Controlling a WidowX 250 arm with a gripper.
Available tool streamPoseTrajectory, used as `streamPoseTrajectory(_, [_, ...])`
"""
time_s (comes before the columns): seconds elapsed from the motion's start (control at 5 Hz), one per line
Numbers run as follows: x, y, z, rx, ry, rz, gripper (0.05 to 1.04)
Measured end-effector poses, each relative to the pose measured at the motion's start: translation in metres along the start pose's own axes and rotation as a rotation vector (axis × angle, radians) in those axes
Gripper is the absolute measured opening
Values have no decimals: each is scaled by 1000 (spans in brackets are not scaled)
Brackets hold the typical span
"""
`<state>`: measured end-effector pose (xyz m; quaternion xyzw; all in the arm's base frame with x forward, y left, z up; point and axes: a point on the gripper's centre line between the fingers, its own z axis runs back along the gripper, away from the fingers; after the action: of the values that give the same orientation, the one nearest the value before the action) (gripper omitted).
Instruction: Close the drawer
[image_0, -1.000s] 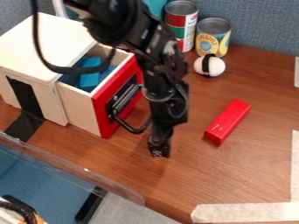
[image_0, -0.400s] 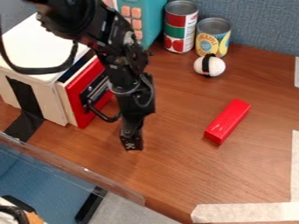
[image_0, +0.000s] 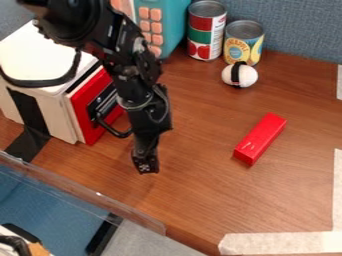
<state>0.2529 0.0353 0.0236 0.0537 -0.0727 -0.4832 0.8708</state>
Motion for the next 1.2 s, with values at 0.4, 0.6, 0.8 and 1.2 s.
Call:
streamPoseTrajectory(0.4, [-14, 5, 5, 10, -2, 70, 999])
streamPoseTrajectory(0.6, [-20, 5, 7, 9, 20, 93, 999])
streamPoseTrajectory(0.8, [-25, 3, 8, -4, 51, 119, 999])
streamPoseTrajectory(1.2, [2, -1, -1, -53, -44, 77, 1000])
